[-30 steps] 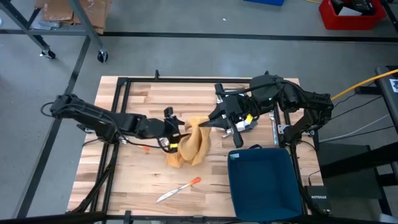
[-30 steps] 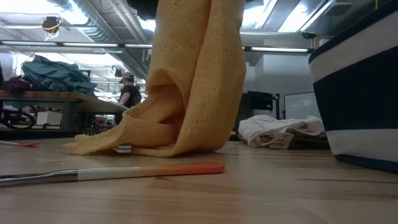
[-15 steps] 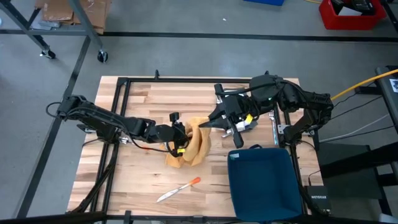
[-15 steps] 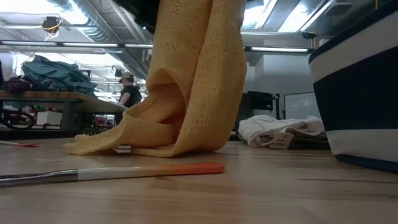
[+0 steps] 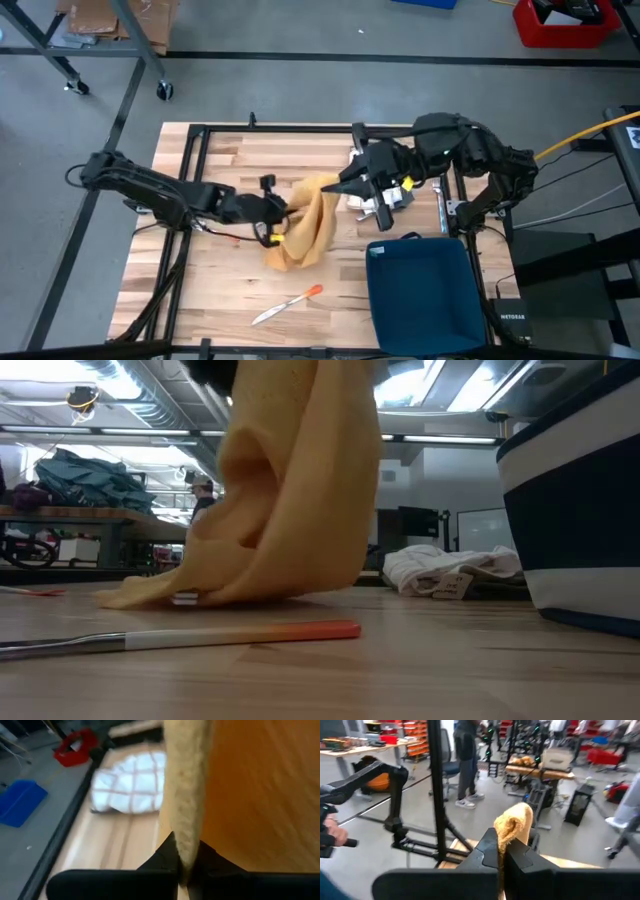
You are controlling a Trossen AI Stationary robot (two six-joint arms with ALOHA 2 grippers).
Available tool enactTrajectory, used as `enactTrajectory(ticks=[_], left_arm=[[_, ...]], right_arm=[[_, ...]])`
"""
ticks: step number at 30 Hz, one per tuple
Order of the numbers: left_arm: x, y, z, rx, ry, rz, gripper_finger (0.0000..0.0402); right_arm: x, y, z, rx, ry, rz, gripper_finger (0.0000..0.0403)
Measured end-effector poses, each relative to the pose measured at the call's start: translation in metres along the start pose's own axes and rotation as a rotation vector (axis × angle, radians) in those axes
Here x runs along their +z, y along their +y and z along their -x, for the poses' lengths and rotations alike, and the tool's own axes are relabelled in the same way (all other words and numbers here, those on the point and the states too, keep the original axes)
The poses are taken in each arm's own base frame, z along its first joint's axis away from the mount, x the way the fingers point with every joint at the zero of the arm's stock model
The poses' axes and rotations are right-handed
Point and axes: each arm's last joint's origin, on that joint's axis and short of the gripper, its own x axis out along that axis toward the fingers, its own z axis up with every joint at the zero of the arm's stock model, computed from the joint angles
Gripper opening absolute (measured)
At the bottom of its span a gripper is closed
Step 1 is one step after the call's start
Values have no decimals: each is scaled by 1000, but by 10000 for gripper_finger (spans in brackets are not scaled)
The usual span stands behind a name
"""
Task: Fold towel
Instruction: Fold the orange towel
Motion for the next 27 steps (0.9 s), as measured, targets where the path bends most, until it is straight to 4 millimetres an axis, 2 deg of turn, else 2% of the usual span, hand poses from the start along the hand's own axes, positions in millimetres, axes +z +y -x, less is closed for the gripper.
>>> enactTrajectory(ticks=[8,16,21,24,27], left_arm=[[13,46,79,120,-234,107,2],[4,90,158,250,-474,197,1],[4,114,203,332,-735,316,1],[6,125,224,377,-879,365,1],[8,129,231,417,-938,362,0]], right_arm=[[13,-3,8,-88,-78,44,3],[28,-8,11,-221,-214,136,3],[42,-19,17,-364,-346,210,3],[48,-31,22,-426,-416,221,3],[50,-46,25,-484,-446,228,3]])
